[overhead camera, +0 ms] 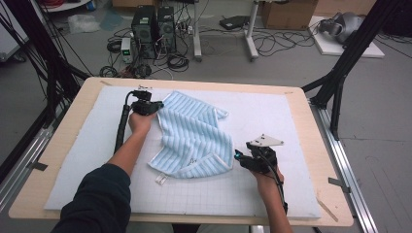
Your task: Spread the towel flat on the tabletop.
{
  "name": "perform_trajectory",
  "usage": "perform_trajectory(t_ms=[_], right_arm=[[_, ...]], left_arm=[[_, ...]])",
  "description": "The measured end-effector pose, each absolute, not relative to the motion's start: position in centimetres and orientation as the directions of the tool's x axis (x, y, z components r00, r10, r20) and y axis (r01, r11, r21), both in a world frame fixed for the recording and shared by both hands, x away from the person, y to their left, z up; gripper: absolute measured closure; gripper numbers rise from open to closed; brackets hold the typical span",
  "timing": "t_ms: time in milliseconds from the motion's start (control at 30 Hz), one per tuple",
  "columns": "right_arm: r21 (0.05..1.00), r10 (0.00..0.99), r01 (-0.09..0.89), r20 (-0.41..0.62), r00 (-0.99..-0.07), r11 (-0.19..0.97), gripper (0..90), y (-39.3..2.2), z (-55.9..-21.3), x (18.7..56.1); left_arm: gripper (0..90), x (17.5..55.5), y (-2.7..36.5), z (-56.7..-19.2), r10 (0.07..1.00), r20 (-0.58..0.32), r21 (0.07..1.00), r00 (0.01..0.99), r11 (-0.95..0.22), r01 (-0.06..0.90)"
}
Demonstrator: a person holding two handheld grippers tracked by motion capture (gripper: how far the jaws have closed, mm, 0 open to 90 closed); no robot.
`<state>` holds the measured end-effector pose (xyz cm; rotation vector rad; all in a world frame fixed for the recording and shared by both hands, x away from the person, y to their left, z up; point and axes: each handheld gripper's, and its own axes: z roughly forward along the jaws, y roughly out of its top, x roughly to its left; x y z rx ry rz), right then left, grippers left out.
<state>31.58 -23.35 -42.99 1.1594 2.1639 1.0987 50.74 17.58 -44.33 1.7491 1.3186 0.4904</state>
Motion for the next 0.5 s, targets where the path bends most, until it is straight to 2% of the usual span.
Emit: perform_trajectory(t_ms=[67, 100, 167, 233, 367, 433, 500], right_arm=[[0.813, 0.837, 0.481, -0.013, -0.547, 0.328, 45.2, -23.3, -43.0, 31.6], [0.816, 0.838, 0.48, -0.009, -0.546, 0.321, 44.9, -23.1, -43.0, 31.7], [0.821, 0.836, 0.478, 0.003, -0.549, 0.311, 44.9, -22.9, -43.0, 31.9], [0.827, 0.83, 0.477, 0.023, -0.558, 0.297, 45.2, -22.6, -42.9, 32.0], [0.829, 0.811, 0.473, 0.039, -0.584, 0.3, 50.9, -21.8, -42.8, 32.3], [0.84, 0.745, 0.455, 0.093, -0.66, 0.297, 56.7, -20.5, -42.7, 32.5], [0.838, 0.694, 0.448, 0.122, -0.71, 0.31, 56.6, -19.4, -42.8, 32.5]], left_arm=[[83.5, 50.7, 17.8, -44.4, 0.909, -0.199, 0.818, 0.366, -0.052, 0.573], [72.5, 50.6, 17.9, -44.4, 0.902, -0.216, 0.82, 0.374, -0.041, 0.571], [61.7, 50.3, 18.0, -44.3, 0.893, -0.23, 0.83, 0.386, -0.027, 0.558], [55.8, 49.7, 18.1, -44.2, 0.874, -0.26, 0.828, 0.412, -0.018, 0.561], [52.0, 49.0, 18.1, -44.2, 0.863, -0.266, 0.827, 0.43, -0.026, 0.562], [51.8, 48.5, 18.2, -44.0, 0.854, -0.265, 0.829, 0.448, -0.035, 0.558], [51.9, 47.9, 18.4, -43.8, 0.846, -0.263, 0.835, 0.464, -0.041, 0.549]])
